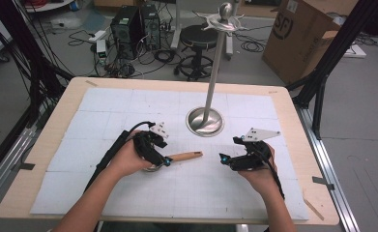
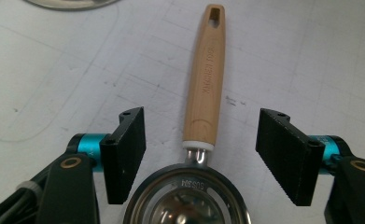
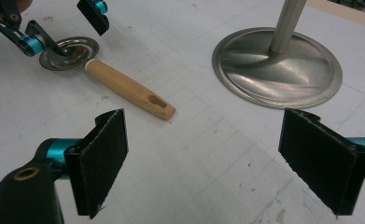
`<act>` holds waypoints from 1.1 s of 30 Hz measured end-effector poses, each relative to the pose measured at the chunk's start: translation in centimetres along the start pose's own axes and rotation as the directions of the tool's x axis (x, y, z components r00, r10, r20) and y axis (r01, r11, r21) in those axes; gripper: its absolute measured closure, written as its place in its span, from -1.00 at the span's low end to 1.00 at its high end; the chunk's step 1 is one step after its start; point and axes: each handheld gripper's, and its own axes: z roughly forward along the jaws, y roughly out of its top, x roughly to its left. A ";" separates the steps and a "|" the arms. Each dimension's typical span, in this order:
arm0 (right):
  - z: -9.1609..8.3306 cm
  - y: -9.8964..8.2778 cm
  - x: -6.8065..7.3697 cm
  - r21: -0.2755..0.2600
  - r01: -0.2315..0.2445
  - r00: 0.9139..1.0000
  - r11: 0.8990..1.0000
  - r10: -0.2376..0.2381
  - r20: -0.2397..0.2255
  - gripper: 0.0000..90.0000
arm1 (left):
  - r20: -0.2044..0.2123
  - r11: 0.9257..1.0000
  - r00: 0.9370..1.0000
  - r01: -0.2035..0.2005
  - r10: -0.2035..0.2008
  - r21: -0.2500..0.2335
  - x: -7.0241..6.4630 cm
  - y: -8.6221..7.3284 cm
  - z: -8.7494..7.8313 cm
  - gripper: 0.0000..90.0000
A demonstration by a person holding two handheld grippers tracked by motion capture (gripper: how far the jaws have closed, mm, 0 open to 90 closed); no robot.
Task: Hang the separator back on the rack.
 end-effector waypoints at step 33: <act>0.2 -0.1 0.1 0.007 0.011 1.000 1.000 -0.011 -0.003 -0.68 | 0.004 0.963 0.997 -0.073 0.074 0.258 0.3 1.4 3.2 0.32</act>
